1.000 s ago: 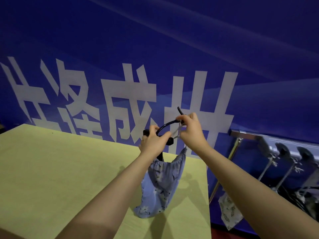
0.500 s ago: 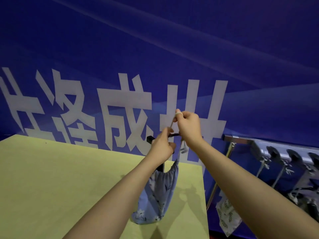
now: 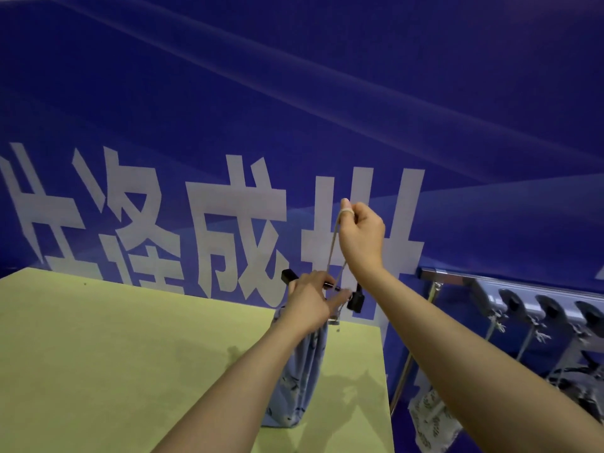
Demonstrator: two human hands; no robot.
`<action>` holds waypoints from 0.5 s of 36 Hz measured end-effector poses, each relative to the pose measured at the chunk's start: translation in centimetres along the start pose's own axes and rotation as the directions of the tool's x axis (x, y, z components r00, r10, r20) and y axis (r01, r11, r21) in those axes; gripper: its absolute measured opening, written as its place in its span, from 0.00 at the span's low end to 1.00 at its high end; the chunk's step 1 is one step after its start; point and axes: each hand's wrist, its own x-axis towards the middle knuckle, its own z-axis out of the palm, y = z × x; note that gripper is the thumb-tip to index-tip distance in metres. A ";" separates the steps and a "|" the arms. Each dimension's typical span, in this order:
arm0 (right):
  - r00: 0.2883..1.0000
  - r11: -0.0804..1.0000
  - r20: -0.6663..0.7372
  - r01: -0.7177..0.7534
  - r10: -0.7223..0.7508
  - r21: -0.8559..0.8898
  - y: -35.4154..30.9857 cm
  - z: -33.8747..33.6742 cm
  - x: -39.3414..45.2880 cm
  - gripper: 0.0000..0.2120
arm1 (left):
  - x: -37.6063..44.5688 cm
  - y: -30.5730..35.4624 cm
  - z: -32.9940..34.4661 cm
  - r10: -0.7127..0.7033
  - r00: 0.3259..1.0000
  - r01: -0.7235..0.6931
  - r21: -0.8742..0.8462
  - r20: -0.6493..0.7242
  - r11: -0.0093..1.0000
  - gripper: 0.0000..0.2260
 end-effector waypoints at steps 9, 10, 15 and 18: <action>0.996 0.993 0.008 0.085 -0.085 -0.086 -0.7 -0.7 -0.7 0.18 | -0.1 0.9 -0.4 -0.001 1.000 0.008 0.283 -0.026 0.959 0.12; 0.997 0.993 -0.009 0.082 -0.083 -0.084 -0.9 -0.9 -0.7 0.18 | -0.2 1.0 -0.4 0.011 0.999 -0.001 0.280 -0.031 0.960 0.12; 0.993 0.990 -0.062 0.094 -0.101 -0.102 -2.1 -2.3 -0.3 0.16 | -0.4 3.2 -0.7 0.030 0.999 -0.033 0.270 0.014 0.962 0.14; 0.985 0.985 -0.110 0.120 -0.133 -0.122 -2.7 -3.8 -0.1 0.16 | -0.6 4.7 -0.5 0.034 0.999 -0.040 0.212 0.031 0.977 0.15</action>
